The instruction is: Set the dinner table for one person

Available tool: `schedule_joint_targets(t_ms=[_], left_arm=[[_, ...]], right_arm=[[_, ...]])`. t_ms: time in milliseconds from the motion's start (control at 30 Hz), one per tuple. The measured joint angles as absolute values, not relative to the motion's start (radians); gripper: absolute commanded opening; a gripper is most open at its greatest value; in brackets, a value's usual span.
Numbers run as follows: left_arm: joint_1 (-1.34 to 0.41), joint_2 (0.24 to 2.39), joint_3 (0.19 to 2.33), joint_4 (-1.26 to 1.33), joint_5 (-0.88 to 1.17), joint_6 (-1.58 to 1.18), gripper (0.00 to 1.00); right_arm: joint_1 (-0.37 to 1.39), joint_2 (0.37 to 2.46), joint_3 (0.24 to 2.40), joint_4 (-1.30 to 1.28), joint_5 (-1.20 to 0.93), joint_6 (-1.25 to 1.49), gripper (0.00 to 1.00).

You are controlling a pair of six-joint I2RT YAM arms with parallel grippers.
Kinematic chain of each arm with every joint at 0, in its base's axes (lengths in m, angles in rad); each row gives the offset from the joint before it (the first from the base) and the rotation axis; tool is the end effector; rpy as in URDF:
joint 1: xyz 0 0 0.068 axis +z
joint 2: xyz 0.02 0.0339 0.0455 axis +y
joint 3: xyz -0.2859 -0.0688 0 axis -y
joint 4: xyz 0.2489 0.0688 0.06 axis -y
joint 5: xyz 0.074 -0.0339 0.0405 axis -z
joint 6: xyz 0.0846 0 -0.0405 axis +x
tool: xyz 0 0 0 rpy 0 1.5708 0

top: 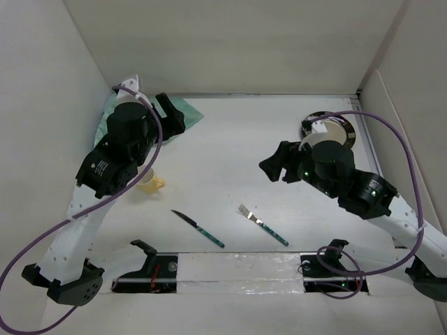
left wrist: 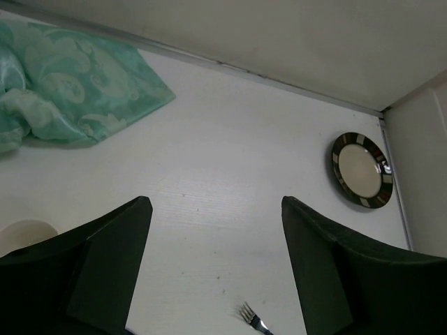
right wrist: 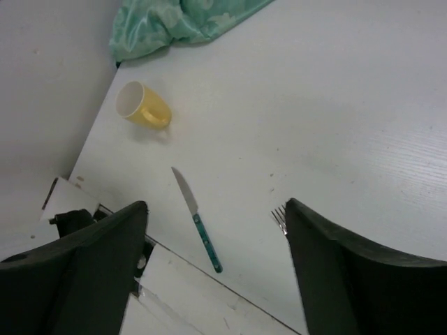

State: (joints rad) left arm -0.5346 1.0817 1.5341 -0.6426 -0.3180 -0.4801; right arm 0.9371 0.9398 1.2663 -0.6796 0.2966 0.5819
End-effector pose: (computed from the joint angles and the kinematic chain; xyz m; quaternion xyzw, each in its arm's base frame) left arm 0.2156 -0.0969 0.4995 -0.0800 0.7638 -0.1988 0.6089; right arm 0.1462 0.1572 0.4274 -0.0602 0.8135 0.3016 0.4937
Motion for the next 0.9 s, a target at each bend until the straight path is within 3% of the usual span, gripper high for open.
schedule_joint_targets(t_ms=[33,67,167,200,300,333,400,700,833,867,900], left_arm=[[-0.535,1.075,1.541,-0.635,-0.318,-0.479,0.71],[-0.535,1.068,1.546,-0.628,-0.318,-0.478,0.71],[-0.535,1.053,1.553,-0.622,-0.321,-0.476,0.58],[-0.535,1.049,1.553,-0.622,-0.326,-0.475,0.53],[-0.535,1.039,1.553,-0.627,-0.357,-0.470,0.26],[-0.535,1.037,1.553,-0.629,-0.371,-0.465,0.12],[-0.535,1.035,1.553,-0.636,-0.404,-0.456,0.02],[-0.531,1.138,1.581,-0.644,-0.522,-0.442,0.00],[-0.529,1.198,1.588,-0.641,-0.520,-0.444,0.00],[-0.529,1.214,1.594,-0.640,-0.510,-0.447,0.00],[-0.528,1.225,1.598,-0.635,-0.500,-0.448,0.00]], right_arm=[[0.920,0.950,1.266,-0.677,0.294,0.579,0.59],[0.899,0.965,1.265,-0.672,0.284,0.575,0.36],[0.823,1.048,1.266,-0.627,0.231,0.564,0.00],[0.799,1.085,1.267,-0.602,0.209,0.564,0.00],[0.723,1.251,1.284,-0.517,0.126,0.561,0.00],[0.699,1.315,1.301,-0.495,0.104,0.558,0.00],[0.663,1.456,1.359,-0.460,0.073,0.558,0.00],[0.631,2.141,2.013,-0.463,0.061,0.586,0.00],[0.653,2.402,2.300,-0.508,0.070,0.633,0.16],[0.657,2.460,2.359,-0.508,0.065,0.654,0.32],[0.661,2.509,2.406,-0.512,0.060,0.680,0.40]])
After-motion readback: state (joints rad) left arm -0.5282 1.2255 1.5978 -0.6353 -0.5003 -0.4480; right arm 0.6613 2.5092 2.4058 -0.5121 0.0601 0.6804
